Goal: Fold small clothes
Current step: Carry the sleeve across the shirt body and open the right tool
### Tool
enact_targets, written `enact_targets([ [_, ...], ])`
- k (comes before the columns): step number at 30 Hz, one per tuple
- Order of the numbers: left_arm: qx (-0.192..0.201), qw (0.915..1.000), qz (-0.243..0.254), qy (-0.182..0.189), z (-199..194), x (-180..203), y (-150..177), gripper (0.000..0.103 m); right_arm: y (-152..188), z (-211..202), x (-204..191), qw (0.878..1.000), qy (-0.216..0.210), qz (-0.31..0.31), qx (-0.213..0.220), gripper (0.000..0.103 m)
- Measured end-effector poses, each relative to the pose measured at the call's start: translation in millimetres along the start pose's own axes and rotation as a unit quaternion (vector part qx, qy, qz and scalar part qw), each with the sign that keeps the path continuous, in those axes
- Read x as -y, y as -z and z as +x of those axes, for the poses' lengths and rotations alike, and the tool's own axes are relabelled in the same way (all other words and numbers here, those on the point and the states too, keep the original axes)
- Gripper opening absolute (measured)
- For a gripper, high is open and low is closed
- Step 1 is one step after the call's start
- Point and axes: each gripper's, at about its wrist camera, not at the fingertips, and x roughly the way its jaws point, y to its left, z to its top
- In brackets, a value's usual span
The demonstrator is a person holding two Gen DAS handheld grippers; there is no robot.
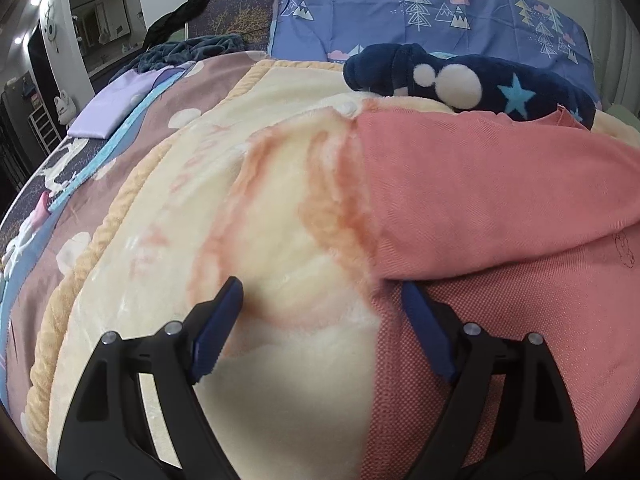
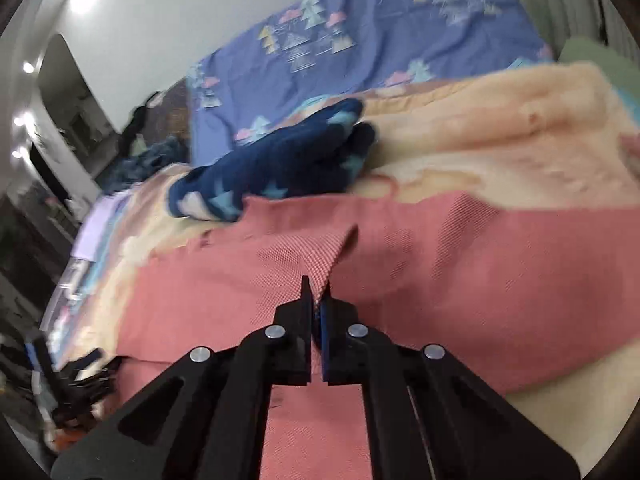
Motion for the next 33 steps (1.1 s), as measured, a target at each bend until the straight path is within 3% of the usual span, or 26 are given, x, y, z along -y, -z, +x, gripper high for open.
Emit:
enact_targets([
  [2,0.001,1.0,-0.002,0.0,-1,-1,1,0.084,5,15,11,0.999,0.008,0.018,-0.043,0.008],
  [5,0.002,1.0,-0.009,-0.002,-3,-5,2,0.084,18,7,27,0.997,-0.025,0.063,-0.021,0.009],
  [8,0.01,0.9998,-0.015,-0.006,-13,-7,3,0.079,28,-9,16,0.996,-0.076,0.035,-0.004,0.01],
  [10,0.023,0.9994,-0.02,0.019,-29,-5,2,0.049,33,-9,4,0.996,-0.092,0.008,-0.017,0.01],
  [12,0.036,0.9967,-0.035,0.064,-45,-1,-3,0.033,38,8,-4,0.997,-0.064,-0.013,-0.046,0.012],
  [14,0.048,0.9927,-0.039,0.103,-55,12,-13,0.032,45,30,-3,0.996,-0.047,0.002,-0.075,0.012],
  [17,0.052,0.9887,-0.015,0.14,-52,45,-26,0.033,44,27,2,0.996,-0.056,0.018,-0.063,0.012],
  [18,0.048,0.988,-0.005,0.146,-45,56,-29,0.04,42,19,3,0.997,-0.055,0.014,-0.059,0.013],
  [19,0.039,0.9891,0.008,0.142,-33,69,-30,0.052,42,4,9,0.998,-0.05,0.017,-0.042,0.017],
  [21,0.016,0.9955,0.047,0.08,1,91,-23,0.056,42,-26,28,0.999,-0.037,0.032,0.002,0.045],
  [22,0.001,0.9959,0.062,0.066,18,99,-15,0.056,41,-44,44,0.999,-0.021,0.042,0.027,0.046],
  [24,0.01,0.9958,0.068,0.06,14,102,-16,0.055,41,-75,84,0.995,0.02,0.073,0.061,0.046],
  [26,0.012,0.9957,0.064,0.066,13,101,-14,0.055,44,-103,131,0.986,0.057,0.128,0.095,0.046],
  [27,0.011,0.9956,0.059,0.072,13,99,-14,0.055,48,-120,164,0.975,0.074,0.178,0.114,0.046],
  [29,0.009,0.9954,0.051,0.08,14,96,-14,0.056,61,-144,218,0.947,0.07,0.276,0.147,0.046],
  [33,0.01,0.9954,0.052,0.079,13,96,-13,0.056,79,-152,279,0.909,0.068,0.379,0.16,0.046],
])
